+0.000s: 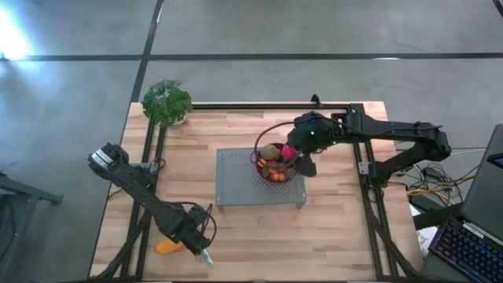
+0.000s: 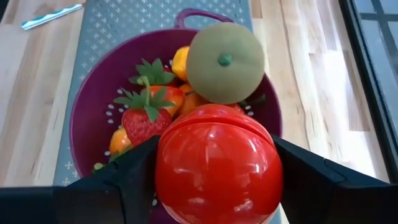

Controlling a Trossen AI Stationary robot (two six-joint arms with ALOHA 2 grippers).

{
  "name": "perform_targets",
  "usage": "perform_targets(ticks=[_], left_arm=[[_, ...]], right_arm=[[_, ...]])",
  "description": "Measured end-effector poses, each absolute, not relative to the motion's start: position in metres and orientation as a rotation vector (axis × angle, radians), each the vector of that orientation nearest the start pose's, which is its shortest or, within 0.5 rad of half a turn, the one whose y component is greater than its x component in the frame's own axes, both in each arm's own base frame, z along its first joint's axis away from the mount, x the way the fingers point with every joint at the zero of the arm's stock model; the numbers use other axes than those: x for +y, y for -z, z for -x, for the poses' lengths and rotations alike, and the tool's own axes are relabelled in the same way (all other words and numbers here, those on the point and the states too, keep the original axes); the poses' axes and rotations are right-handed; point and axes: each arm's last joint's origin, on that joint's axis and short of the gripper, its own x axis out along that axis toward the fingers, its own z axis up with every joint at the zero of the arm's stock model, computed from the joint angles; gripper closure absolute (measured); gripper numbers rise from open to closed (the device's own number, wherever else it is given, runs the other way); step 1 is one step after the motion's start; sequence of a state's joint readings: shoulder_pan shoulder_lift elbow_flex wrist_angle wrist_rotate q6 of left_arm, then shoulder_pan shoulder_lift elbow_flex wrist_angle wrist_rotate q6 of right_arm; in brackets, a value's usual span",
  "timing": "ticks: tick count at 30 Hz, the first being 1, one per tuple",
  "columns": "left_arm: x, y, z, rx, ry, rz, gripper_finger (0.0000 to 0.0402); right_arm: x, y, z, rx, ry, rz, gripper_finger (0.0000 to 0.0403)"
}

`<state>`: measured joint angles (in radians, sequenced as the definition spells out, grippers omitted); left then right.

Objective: Pick & Place Fruit
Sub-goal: Put the tomato in the purple strainer bowl on the shelf

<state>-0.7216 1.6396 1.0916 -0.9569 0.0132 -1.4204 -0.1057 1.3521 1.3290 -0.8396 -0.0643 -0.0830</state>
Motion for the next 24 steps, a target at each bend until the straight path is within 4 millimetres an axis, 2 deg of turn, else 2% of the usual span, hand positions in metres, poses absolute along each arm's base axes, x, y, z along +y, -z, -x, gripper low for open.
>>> perform_targets(ticks=[6,15,24], left_arm=[[-0.1885,-0.1940,-0.2137,1.480,-0.493,0.596,0.0087],[-0.1885,-0.1940,-0.2137,1.480,-0.493,0.596,0.0087],[-0.1885,-0.1940,-0.2137,1.480,-0.493,0.596,0.0087]], right_arm=[[-0.0269,-0.3333,-0.2707,0.880,0.006,-0.006,0.0124],[-0.0270,-0.3342,-0.2717,0.866,0.017,-0.025,0.0148],[-0.0264,-0.3322,-0.2735,0.871,0.012,-0.064,0.0097]])
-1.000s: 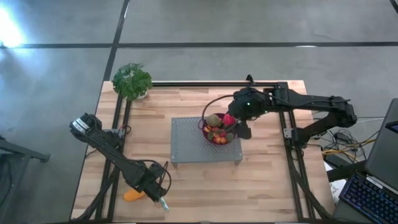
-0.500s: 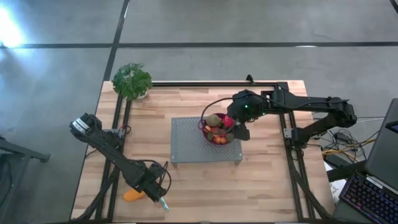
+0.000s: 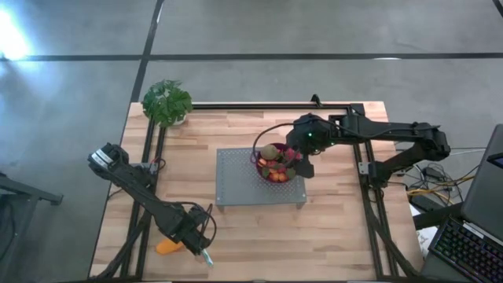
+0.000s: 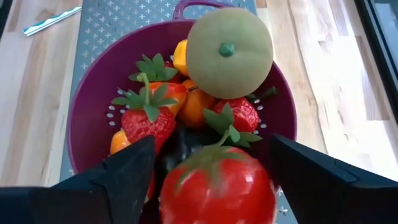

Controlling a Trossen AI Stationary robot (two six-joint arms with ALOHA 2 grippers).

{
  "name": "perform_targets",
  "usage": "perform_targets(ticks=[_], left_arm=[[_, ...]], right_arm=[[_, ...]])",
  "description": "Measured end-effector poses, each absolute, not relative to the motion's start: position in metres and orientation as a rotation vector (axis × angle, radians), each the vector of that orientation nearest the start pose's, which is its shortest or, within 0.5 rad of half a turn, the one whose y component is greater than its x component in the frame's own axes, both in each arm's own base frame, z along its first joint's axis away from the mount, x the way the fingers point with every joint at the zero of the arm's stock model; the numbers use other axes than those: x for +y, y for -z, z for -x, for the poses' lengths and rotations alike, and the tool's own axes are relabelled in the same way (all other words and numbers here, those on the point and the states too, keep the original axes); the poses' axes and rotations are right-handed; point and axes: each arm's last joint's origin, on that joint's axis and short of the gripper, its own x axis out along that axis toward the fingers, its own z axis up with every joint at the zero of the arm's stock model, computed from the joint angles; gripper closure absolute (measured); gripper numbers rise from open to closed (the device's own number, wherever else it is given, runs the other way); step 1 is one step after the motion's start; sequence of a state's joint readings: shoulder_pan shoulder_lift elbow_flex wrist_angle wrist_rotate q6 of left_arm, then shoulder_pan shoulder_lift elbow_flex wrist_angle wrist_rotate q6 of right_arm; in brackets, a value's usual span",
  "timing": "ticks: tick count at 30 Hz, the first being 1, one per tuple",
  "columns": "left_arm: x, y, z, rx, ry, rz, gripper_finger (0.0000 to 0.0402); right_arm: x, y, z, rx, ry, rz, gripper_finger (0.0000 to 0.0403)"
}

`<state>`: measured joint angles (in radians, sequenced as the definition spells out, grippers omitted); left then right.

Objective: Pick & Place Fruit
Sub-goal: Put the tomato in the purple strainer bowl on the shelf, then put the mango in the purple strainer bowl on the shelf

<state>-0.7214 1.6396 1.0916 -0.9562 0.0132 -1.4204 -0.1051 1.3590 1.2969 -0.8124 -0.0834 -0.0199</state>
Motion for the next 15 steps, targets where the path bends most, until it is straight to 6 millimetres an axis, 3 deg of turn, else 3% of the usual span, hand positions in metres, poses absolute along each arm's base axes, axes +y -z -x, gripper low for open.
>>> perform_targets(ticks=[7,15], left_arm=[[-0.189,-0.194,-0.214,1.480,-0.493,0.597,0.0087],[-0.189,-0.194,-0.214,1.480,-0.486,0.593,0.0087]], right_arm=[[-0.026,-0.334,-0.277,0.864,0.007,-0.058,0.0084],[-0.026,-0.371,-0.276,0.747,0.007,-0.042,0.0080]])
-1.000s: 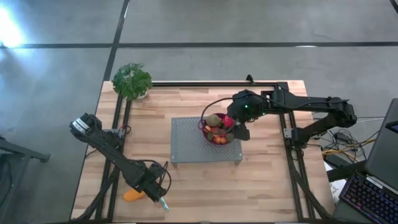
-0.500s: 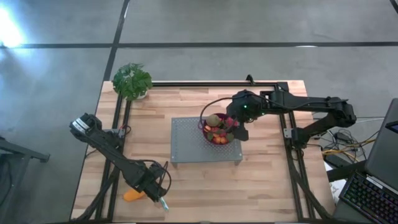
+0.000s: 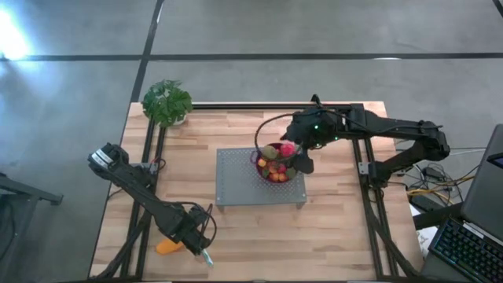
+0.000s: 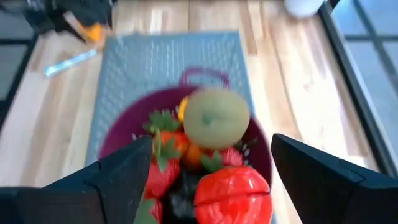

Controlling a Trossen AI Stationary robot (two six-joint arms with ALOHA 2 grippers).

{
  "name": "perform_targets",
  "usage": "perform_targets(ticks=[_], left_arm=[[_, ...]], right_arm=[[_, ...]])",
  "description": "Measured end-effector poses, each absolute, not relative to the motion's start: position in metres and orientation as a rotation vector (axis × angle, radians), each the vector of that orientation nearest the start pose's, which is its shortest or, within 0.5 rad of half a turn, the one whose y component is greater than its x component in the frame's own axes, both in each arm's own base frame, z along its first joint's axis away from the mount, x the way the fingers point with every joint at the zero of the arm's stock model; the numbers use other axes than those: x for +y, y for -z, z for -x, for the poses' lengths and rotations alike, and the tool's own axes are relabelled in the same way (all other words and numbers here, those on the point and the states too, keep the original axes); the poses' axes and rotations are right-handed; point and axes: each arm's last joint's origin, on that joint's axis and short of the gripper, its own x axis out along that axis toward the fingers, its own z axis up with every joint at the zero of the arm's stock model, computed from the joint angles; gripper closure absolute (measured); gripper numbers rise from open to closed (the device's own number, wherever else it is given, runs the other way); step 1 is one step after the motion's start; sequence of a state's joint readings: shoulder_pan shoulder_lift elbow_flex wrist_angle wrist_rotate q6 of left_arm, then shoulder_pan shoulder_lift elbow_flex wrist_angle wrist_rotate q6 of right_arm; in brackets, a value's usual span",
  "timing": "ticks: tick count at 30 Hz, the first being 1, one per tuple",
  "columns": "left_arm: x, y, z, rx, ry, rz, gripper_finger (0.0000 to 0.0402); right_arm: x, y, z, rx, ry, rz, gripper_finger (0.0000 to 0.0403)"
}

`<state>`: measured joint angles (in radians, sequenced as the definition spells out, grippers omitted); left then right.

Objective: Pick & Place Fruit
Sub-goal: Put the mango in the purple strainer bowl on the shelf

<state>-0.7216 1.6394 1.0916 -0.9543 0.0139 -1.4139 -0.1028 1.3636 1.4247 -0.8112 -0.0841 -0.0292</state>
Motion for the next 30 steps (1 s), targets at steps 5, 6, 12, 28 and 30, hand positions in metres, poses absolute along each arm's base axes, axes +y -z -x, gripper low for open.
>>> perform_targets(ticks=[5,6,12,28,30], left_arm=[[-0.189,-0.197,-0.214,1.496,-0.445,0.552,0.0087],[-0.190,-0.200,-0.214,1.507,-0.436,0.549,0.0087],[-0.194,-0.225,-0.215,1.548,-0.430,0.533,0.0097],[-0.250,-0.269,-0.173,1.458,-0.402,0.623,0.0111],[-0.252,-0.268,-0.167,1.461,-0.420,0.617,0.0111]], right_arm=[[-0.025,-0.398,-0.270,0.704,0.009,-0.053,0.0096],[-0.023,-0.402,-0.267,0.709,0.001,-0.048,0.0100],[-0.006,-0.413,-0.250,0.801,-0.042,-0.049,0.0129],[0.017,-0.427,-0.188,0.879,-0.001,-0.130,0.0205],[0.017,-0.430,-0.182,0.862,-0.003,-0.140,0.0210]])
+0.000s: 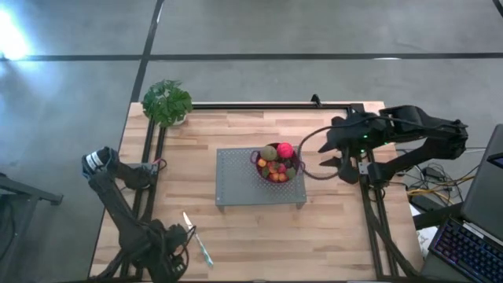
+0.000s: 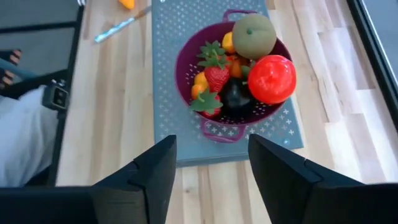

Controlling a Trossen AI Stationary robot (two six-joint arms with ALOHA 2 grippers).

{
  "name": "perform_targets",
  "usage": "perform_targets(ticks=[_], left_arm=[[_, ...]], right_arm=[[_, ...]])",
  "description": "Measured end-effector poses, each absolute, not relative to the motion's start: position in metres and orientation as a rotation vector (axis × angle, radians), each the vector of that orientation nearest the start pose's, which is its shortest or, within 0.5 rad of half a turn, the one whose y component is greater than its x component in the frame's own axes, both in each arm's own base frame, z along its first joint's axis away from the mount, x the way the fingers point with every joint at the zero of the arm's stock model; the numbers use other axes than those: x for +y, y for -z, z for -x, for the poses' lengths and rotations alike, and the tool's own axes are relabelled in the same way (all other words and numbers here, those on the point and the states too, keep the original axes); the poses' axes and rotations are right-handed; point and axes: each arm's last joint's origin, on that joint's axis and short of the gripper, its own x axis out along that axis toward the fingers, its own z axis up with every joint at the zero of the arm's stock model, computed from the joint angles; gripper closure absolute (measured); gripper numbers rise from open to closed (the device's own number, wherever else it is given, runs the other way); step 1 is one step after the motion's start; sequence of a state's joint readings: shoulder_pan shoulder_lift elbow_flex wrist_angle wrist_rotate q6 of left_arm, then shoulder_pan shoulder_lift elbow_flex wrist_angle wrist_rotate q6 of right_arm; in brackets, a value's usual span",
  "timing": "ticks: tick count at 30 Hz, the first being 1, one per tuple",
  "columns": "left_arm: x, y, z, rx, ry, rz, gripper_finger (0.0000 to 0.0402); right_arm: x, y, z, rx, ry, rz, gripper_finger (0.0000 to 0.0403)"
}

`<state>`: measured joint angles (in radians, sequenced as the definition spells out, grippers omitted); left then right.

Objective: Pick & Place Fruit
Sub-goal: Put the mango in the purple strainer bowl on the shelf

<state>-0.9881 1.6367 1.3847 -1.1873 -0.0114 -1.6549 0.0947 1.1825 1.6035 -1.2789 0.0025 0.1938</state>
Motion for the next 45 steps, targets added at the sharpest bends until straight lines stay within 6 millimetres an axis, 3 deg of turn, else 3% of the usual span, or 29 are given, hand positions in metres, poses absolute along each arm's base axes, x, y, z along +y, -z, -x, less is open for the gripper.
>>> perform_targets(ticks=[14,36,45], left_arm=[[-0.247,-0.228,-0.154,1.569,-0.457,0.555,0.0111],[-0.233,-0.171,-0.145,1.585,-0.412,0.512,0.0111],[-0.232,-0.167,-0.142,1.647,-0.401,0.529,0.0129]], right_arm=[[0.015,-0.442,-0.154,0.780,-0.009,-0.158,0.0244],[0.015,-0.440,-0.160,0.789,-0.021,-0.128,0.0303],[0.015,-0.440,-0.161,0.780,-0.029,-0.111,0.0334]])
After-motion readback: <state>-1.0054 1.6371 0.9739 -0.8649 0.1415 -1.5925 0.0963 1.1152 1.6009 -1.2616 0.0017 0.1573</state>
